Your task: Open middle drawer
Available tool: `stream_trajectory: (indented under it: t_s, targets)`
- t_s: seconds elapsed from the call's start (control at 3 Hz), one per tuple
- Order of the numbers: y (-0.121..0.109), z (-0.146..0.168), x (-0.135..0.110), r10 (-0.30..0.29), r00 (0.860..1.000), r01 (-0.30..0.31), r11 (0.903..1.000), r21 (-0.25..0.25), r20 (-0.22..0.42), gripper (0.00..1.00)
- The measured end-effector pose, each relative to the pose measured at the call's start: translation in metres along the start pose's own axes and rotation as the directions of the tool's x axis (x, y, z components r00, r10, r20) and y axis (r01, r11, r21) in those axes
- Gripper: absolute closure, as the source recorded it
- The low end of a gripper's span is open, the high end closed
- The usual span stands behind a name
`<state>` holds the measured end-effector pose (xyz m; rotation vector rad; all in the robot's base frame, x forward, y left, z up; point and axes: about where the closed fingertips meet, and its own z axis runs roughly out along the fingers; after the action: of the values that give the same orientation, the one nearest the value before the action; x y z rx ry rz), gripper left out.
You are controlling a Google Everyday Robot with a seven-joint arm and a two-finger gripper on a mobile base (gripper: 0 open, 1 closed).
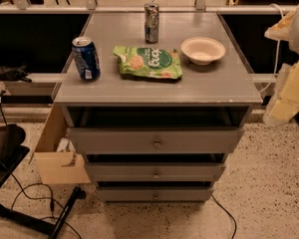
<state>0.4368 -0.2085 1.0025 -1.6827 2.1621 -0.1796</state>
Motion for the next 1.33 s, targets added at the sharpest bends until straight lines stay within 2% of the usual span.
stream_trajectory:
  t_s: [0.33,0.67,1.0,1.33]
  targets:
    - [0.0,0.0,0.0,0.0,1.0,0.0,1.0,0.0,0.0,0.0]
    - [0.001,0.012,-0.006,-0.034,0.999,0.034,0.9994,-0.001,0.008,0.0]
    - [0.015,0.06,-0.01,-0.071,0.997,0.071,0.9971,-0.028,0.004,0.0]
    - [0.04,0.126,-0.002,-0.115,0.993,0.115,0.9912,-0.066,0.003,0.0]
